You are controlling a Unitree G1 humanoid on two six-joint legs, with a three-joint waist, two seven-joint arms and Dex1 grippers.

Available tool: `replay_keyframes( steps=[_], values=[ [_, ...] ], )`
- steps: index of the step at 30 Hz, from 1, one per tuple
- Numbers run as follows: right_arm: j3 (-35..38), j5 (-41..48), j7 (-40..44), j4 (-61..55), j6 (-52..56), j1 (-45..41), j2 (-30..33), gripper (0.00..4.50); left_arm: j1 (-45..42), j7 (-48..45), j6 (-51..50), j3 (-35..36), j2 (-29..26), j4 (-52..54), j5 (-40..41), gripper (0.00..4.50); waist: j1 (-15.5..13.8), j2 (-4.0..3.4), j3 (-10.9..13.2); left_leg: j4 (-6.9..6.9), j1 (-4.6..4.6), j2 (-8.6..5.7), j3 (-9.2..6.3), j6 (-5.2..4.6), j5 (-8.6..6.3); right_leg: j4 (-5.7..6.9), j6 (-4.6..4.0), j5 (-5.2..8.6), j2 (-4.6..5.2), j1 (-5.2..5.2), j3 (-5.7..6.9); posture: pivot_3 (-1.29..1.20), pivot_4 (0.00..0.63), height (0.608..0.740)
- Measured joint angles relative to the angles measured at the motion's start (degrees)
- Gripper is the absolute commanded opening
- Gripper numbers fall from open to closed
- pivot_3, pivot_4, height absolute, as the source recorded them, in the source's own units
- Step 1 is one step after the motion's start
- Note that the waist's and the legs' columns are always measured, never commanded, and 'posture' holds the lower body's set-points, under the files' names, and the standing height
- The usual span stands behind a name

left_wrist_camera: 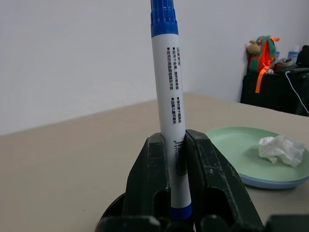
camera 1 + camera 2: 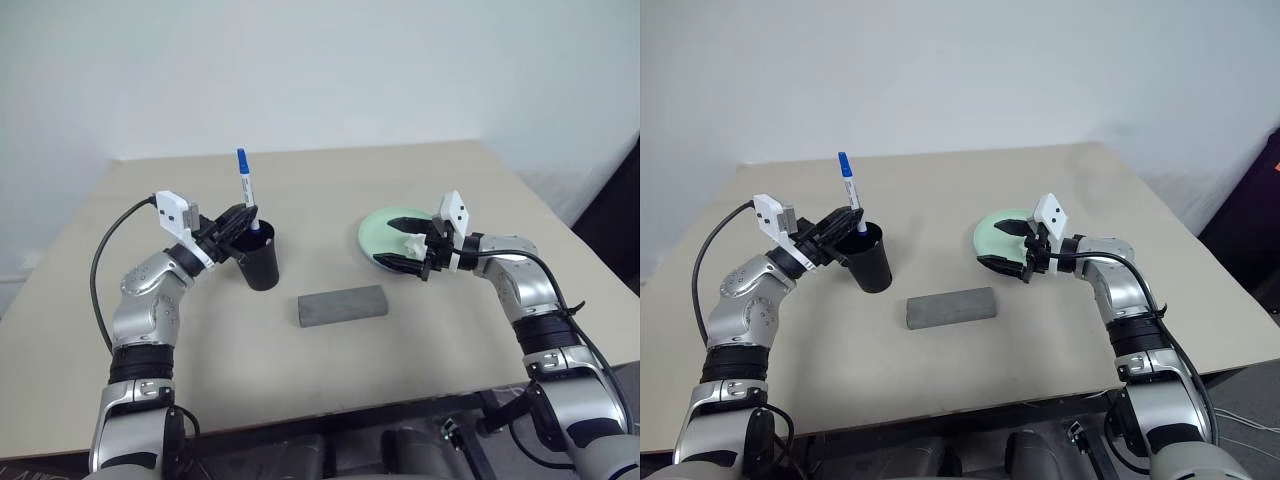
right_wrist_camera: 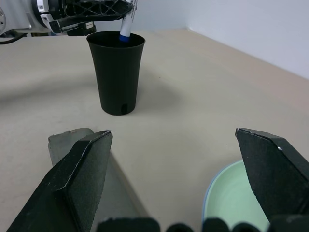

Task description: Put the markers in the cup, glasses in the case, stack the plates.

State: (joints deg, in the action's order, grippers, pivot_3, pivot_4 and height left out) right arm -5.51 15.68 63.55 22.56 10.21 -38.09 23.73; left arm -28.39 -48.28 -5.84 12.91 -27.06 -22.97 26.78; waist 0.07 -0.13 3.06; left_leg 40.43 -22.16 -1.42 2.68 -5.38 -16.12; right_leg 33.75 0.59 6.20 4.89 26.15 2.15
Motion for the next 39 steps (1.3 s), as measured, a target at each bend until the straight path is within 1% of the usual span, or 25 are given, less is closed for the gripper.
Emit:
replay_keyframes(
  steps=[3,5,20,22,25,27,29,32,36,39],
  values=[
    [0.0,0.0,0.0,0.0,0.0,0.0,0.0,4.44,-0.4,-0.3,0.2,0.0,0.1,-0.6,0.0,1.78,0.0,0.0,0.0,0.0,0.01,0.0,0.01,0.01,0.01,0.0,0.0,0.0,0.0,0.0,0.0,0.0,0.0,0.74],
    [0.0,0.0,0.0,0.0,0.0,0.0,0.0,4.44,-0.6,-0.3,0.3,0.0,0.2,-0.7,-0.1,2.51,0.0,0.0,0.0,0.0,0.01,0.01,0.0,0.02,0.01,0.0,0.0,0.0,0.0,0.0,0.0,0.0,0.0,0.74],
    [0.0,0.0,0.0,-0.2,0.0,0.0,-0.1,4.44,-1.6,-0.2,-0.6,0.6,-0.1,-0.2,0.8,2.51,0.0,0.01,0.0,-0.11,-0.02,0.01,0.0,0.02,0.01,-0.03,0.0,-0.01,0.0,0.07,0.01,0.0,0.0,0.74],
    [0.0,0.1,0.0,-0.4,0.1,0.1,-0.1,4.44,-2.5,-0.3,-3.0,1.9,-1.5,1.5,2.4,2.51,0.0,0.02,0.0,-0.11,-0.12,0.02,-0.02,0.03,0.01,-0.03,0.01,-0.02,0.0,0.17,0.03,0.0,0.0,0.74],
    [0.0,0.2,0.0,-1.9,0.9,1.1,-0.3,4.44,-2.6,-2.0,-8.7,3.0,-5.4,9.8,6.2,2.51,0.1,0.02,0.0,-0.15,-0.16,0.01,-0.02,0.02,-0.01,-0.06,0.01,-0.02,0.0,0.21,0.03,0.0,0.0,0.74],
    [0.0,0.6,0.0,-3.1,1.4,2.1,-0.3,4.44,-0.3,-4.3,-12.5,3.0,-8.3,16.5,8.5,2.51,0.1,-0.01,0.0,-0.24,-0.13,0.0,0.01,-0.01,-0.04,-0.11,0.0,0.0,0.01,0.21,0.01,0.0,0.0,0.74],
    [0.0,0.7,0.0,-3.6,2.1,3.0,-0.3,4.44,2.8,-5.7,-15.5,2.7,-9.7,21.5,9.9,2.51,0.1,-0.01,0.0,-0.3,-0.08,0.0,0.01,0.02,-0.05,-0.11,-0.03,0.02,0.0,0.21,0.01,0.0,0.0,0.74],
    [0.2,1.0,-0.1,-4.5,3.2,4.0,-0.2,4.44,10.9,-6.9,-17.9,1.2,-11.4,28.0,9.8,2.51,0.1,-0.02,0.0,-0.37,-0.04,0.02,0.01,0.08,-0.07,-0.1,-0.06,0.05,-0.01,0.21,0.01,0.0,0.0,0.74],
    [0.4,1.2,-0.1,-5.4,4.3,6.1,0.3,4.44,17.5,-5.6,-17.2,0.0,-11.0,31.9,7.4,2.51,-0.1,-0.01,0.0,-0.38,-0.01,0.05,-0.01,0.16,-0.01,-0.11,-0.08,0.05,0.01,0.18,0.05,0.0,0.0,0.74],
    [0.8,1.3,-0.1,-6.3,4.8,8.0,1.6,4.44,21.4,-4.0,-15.2,-1.0,-9.2,33.9,5.1,2.51,0.0,-0.02,0.0,-0.38,0.02,0.07,0.04,0.16,-0.01,-0.15,-0.08,0.06,0.04,0.16,0.05,0.0,0.0,0.74]
  ],
)
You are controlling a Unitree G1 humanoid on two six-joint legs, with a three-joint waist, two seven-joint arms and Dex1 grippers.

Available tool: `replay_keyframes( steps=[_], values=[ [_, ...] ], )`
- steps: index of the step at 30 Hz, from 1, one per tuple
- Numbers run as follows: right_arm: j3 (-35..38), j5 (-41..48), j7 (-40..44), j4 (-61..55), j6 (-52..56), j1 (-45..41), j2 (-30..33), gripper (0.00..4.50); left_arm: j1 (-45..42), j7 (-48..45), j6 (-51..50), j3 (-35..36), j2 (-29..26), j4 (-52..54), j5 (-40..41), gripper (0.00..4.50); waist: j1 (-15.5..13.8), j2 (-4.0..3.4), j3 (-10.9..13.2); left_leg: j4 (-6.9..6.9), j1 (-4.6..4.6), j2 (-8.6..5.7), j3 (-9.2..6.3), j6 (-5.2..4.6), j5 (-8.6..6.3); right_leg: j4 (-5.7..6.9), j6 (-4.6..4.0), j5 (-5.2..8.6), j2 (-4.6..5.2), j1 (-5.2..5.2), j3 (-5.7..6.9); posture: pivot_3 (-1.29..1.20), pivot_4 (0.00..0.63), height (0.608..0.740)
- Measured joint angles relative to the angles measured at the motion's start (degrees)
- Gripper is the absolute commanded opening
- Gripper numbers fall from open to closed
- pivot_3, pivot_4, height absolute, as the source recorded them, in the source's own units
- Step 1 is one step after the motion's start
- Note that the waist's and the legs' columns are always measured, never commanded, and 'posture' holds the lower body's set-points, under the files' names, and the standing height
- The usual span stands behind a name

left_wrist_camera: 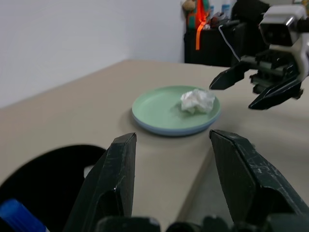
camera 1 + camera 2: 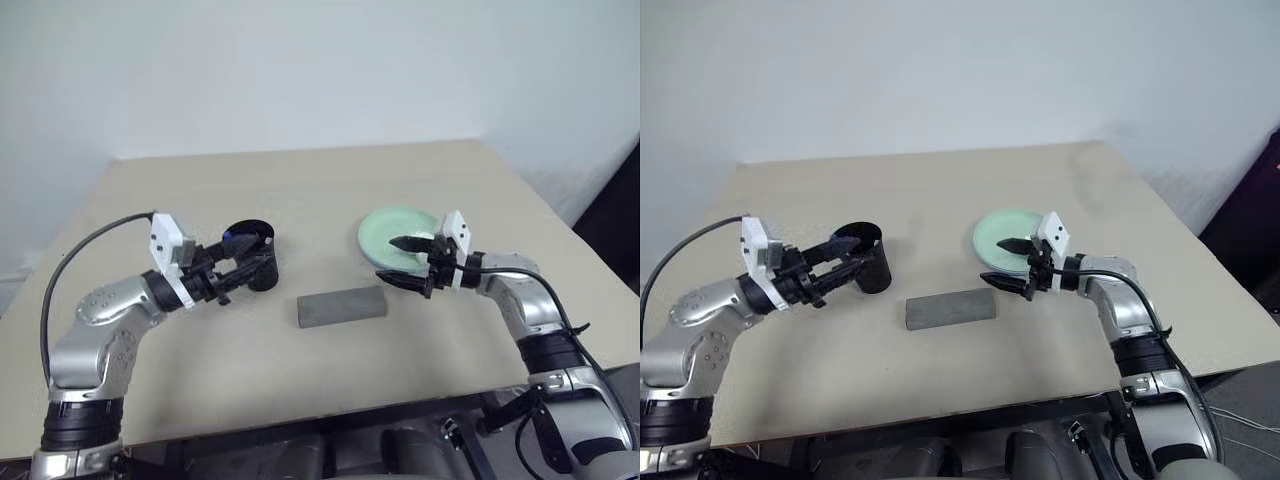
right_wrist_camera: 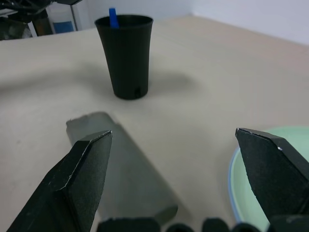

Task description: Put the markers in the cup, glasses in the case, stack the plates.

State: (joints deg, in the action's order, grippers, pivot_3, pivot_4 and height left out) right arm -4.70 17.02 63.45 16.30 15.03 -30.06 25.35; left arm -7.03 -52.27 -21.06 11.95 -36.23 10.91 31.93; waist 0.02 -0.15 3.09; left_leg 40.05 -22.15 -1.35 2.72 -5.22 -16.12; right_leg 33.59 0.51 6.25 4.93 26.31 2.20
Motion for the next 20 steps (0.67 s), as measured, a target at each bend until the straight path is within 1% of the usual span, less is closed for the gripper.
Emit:
replay_keyframes(
  steps=[4,6,9,13,20],
  values=[
    [1.9,0.6,-0.3,-0.9,0.1,4.3,2.3,4.44,3.6,3.7,3.6,-1.7,4.6,-0.1,-3.6,2.51,-0.2,0.01,0.0,-0.01,-0.01,0.06,-0.01,0.01,-0.01,-0.04,0.0,0.0,0.0,0.01,0.05,0.0,0.0,0.74],
    [2.2,0.8,-0.3,-1.1,0.1,6.6,3.4,4.44,4.4,5.0,5.5,-2.9,6.0,-1.0,-5.7,2.51,-0.3,0.01,0.0,-0.03,-0.02,0.07,0.01,0.01,-0.01,-0.04,0.0,0.0,-0.01,0.03,0.06,0.0,0.0,0.74],
    [3.0,1.0,-0.1,-1.1,0.6,8.7,5.3,4.44,5.1,5.6,8.5,-3.9,7.1,-3.7,-8.4,2.51,-0.2,-0.01,0.0,-0.04,-0.02,0.11,0.12,0.01,-0.01,-0.05,-0.01,0.01,-0.01,0.08,0.06,0.0,0.0,0.74],
    [4.6,1.2,-0.5,-1.4,1.0,9.7,7.1,4.44,5.7,6.2,11.5,-3.9,8.6,-7.0,-9.5,2.51,-0.3,0.0,0.0,-0.03,0.02,0.23,0.23,0.0,-0.01,-0.18,0.0,0.01,-0.01,0.03,0.16,0.0,0.0,0.74],
    [5.6,1.5,-1.7,-3.5,2.6,11.7,7.5,4.44,7.6,7.3,13.4,-3.9,10.1,-9.5,-10.7,2.51,-0.3,0.0,0.0,-0.04,-0.03,0.31,0.26,0.0,-0.01,-0.31,0.01,0.01,-0.01,0.06,0.21,0.0,0.0,0.74]
  ],
)
